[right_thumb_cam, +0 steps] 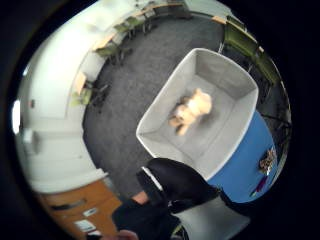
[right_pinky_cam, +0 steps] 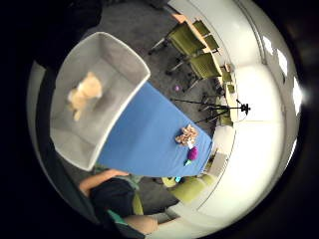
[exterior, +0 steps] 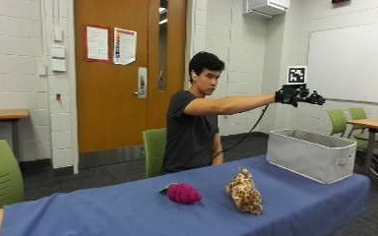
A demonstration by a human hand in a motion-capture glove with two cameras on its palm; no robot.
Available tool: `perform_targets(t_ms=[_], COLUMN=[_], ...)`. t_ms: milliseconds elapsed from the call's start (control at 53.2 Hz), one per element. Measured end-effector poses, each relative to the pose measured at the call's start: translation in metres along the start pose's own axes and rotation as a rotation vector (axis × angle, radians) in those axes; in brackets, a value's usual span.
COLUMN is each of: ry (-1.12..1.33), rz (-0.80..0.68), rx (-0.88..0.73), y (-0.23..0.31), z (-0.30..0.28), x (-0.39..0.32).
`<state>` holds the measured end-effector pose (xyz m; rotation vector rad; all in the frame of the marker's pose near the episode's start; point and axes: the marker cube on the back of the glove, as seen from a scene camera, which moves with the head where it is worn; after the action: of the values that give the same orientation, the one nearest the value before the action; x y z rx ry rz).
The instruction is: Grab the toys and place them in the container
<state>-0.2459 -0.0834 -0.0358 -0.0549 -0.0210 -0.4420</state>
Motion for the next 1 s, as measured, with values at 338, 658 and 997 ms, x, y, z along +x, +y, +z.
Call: perform_targets(t_ms=[338, 658, 997], ry=[0.009, 0.087, -0.014], rz=[-0.129, 0.435, 0.56], rx=[0.076, 0.018, -0.13], y=[0.083, 0.133, 0.155], z=[-0.021, 0.062, 0.185], x=[0.162, 0.359, 0.444])
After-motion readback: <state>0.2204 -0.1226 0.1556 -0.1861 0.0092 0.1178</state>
